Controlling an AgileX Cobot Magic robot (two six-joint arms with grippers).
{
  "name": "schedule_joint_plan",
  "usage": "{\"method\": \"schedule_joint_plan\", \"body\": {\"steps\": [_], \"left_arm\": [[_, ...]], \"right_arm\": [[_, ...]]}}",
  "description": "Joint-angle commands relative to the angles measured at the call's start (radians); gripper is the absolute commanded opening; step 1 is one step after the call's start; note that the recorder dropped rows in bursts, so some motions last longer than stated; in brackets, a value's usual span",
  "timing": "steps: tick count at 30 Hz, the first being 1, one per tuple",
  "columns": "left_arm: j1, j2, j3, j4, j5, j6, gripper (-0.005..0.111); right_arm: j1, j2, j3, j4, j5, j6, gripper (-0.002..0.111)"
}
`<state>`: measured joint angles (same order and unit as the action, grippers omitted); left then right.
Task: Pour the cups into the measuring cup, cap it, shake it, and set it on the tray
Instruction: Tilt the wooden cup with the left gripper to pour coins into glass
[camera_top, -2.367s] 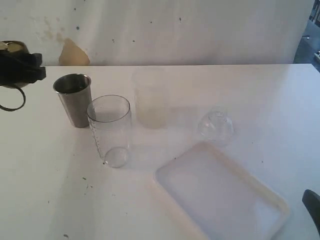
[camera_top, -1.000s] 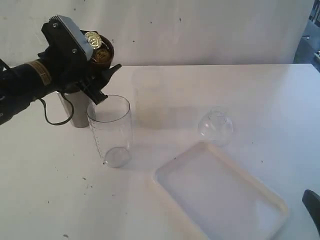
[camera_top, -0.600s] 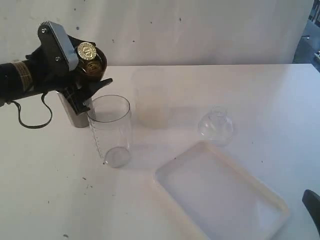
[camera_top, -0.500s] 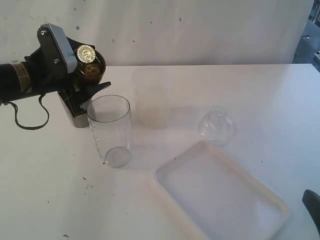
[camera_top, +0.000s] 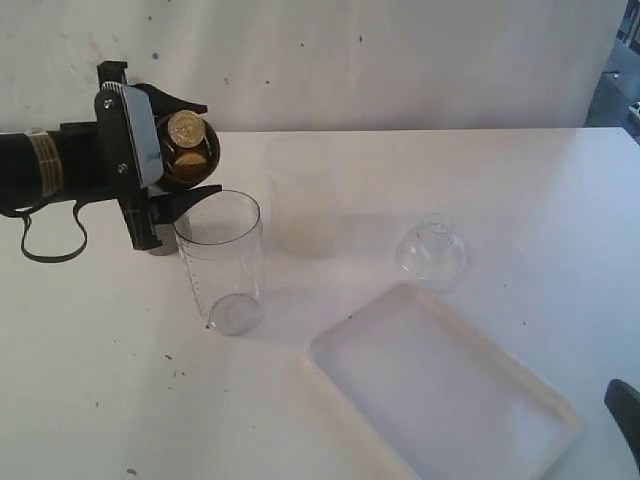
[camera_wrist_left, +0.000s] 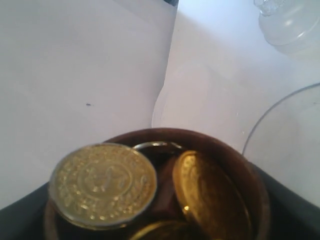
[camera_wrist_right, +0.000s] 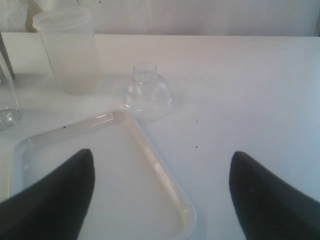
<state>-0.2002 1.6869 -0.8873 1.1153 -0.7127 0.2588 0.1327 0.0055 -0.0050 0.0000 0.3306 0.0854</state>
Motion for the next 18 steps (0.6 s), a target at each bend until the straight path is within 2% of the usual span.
{"method": "schedule_joint_plan", "body": {"steps": [1,9,18], "left_arm": [[0.001,-0.016,-0.010,-0.014,-0.021,0.067,0.000],[0.001,-0.016,-0.010,-0.103,-0.012,0.090,0.000],[0.001,-0.016,-0.010,-0.105,-0.024,0.196,0.000]], "right_arm": [[-0.005,-0.006,0.005,0.000,-0.009,-0.001,0.069],[-0.005,-0.006,0.005,0.000,-0.009,-0.001,0.069],[-0.005,-0.006,0.005,0.000,-0.009,-0.001,0.069]]}}
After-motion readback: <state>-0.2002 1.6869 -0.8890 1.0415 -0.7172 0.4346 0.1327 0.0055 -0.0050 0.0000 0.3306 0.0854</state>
